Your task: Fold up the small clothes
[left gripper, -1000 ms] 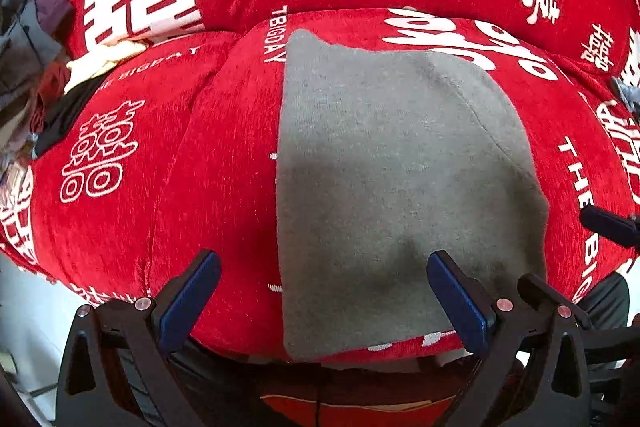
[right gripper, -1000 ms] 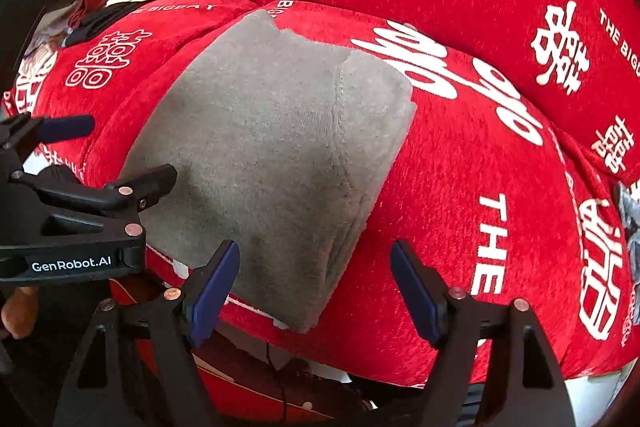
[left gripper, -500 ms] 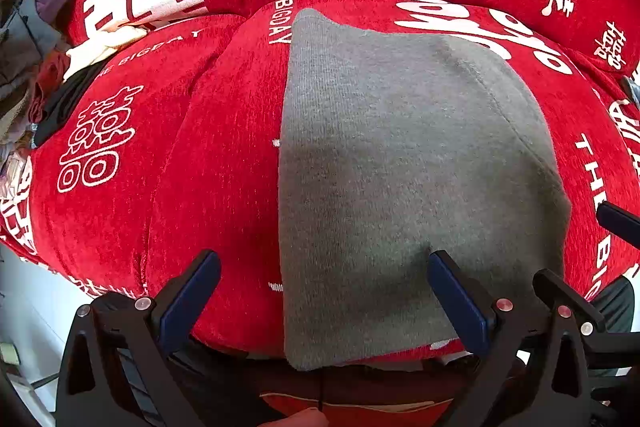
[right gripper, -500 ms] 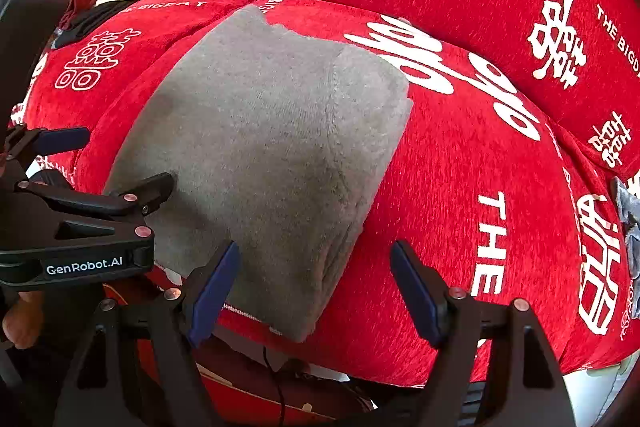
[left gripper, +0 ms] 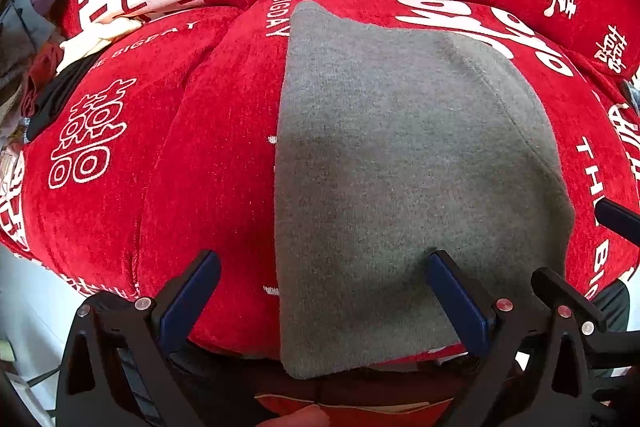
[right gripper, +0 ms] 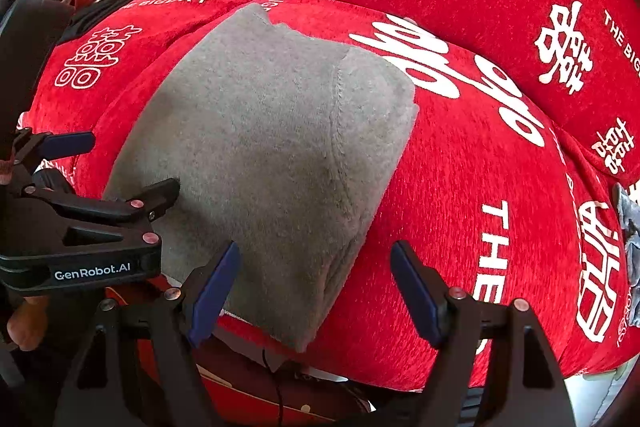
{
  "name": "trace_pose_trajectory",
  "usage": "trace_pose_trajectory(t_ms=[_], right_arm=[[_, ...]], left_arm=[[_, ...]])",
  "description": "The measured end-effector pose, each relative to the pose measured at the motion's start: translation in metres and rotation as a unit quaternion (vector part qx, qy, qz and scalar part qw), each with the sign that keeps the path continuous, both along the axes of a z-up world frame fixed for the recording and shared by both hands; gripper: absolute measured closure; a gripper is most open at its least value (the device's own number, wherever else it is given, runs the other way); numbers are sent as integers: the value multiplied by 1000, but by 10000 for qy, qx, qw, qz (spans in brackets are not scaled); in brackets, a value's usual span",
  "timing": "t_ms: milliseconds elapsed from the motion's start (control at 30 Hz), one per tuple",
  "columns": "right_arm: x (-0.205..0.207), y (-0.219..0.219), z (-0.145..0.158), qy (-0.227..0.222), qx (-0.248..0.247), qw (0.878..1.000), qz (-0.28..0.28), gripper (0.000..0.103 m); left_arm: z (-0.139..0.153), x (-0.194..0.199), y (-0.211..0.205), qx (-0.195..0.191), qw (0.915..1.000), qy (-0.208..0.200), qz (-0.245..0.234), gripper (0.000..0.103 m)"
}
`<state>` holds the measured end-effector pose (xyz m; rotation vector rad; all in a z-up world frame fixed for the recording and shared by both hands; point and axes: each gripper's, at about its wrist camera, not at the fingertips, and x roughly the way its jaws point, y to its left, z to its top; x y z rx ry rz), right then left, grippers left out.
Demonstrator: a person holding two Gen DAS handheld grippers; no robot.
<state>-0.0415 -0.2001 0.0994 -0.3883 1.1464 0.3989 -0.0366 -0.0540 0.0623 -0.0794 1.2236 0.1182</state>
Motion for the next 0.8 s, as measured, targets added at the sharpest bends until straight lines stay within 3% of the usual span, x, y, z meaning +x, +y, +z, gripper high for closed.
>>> trace_pose_trajectory(t_ms=[800], right_arm=[[16,15,5,152,-436,9989,-25,23]], left_arm=[[3,14,16,-566,9983,-139,-22,0]])
